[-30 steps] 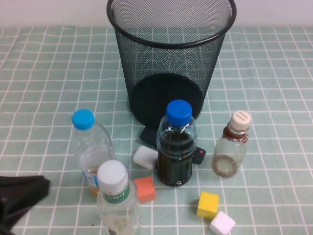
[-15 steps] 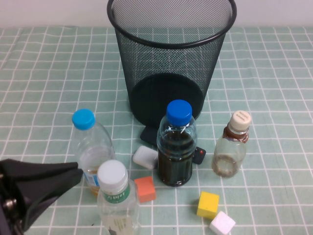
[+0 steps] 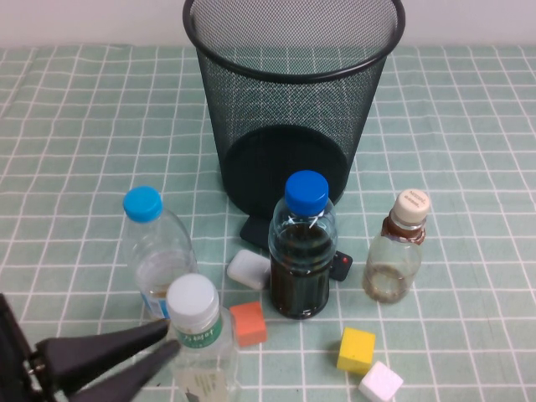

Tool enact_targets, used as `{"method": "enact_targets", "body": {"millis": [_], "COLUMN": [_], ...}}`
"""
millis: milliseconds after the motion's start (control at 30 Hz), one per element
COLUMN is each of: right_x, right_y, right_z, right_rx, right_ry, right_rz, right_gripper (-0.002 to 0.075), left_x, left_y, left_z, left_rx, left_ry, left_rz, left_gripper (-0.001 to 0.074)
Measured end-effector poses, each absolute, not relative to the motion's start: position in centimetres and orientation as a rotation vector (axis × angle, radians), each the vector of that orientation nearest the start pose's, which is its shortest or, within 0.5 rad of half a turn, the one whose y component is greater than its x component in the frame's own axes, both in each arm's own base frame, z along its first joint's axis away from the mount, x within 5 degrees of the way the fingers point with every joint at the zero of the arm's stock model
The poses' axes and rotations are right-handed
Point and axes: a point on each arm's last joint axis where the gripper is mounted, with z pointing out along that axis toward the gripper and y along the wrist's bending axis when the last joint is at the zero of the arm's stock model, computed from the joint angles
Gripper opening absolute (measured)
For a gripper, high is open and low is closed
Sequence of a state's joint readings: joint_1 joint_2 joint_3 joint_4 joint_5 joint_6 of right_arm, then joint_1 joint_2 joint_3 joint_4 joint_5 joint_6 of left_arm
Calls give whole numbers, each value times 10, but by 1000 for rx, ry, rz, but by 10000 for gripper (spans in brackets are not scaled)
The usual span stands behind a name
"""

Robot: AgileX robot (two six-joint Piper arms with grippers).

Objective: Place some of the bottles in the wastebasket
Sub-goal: Pick up a bottle from the table with left arm

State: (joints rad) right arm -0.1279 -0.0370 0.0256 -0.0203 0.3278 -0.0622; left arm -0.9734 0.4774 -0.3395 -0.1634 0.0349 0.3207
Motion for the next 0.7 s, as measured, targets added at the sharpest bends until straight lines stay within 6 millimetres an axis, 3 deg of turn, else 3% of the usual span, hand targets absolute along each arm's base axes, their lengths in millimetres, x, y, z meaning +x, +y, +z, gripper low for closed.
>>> {"method": "enact_targets", "body": {"millis": [267, 400, 700], "right_x": [52, 52, 52], "right_y": [-7, -7, -7], "right_z": [177, 177, 177], "right_rx": [47, 47, 47], "right_ry": [1802, 1802, 1802], "right_rz": [-155, -155, -155], "right_gripper": [-7, -7, -7], "left_x": [75, 86, 99], "left_y": [-117, -130, -145], "left_z": [283, 277, 263], "left_rx": [900, 857, 835], "left_ry": [1403, 1439, 1498], "left_rz": [-641, -648, -626], "left_gripper": [441, 489, 500]}}
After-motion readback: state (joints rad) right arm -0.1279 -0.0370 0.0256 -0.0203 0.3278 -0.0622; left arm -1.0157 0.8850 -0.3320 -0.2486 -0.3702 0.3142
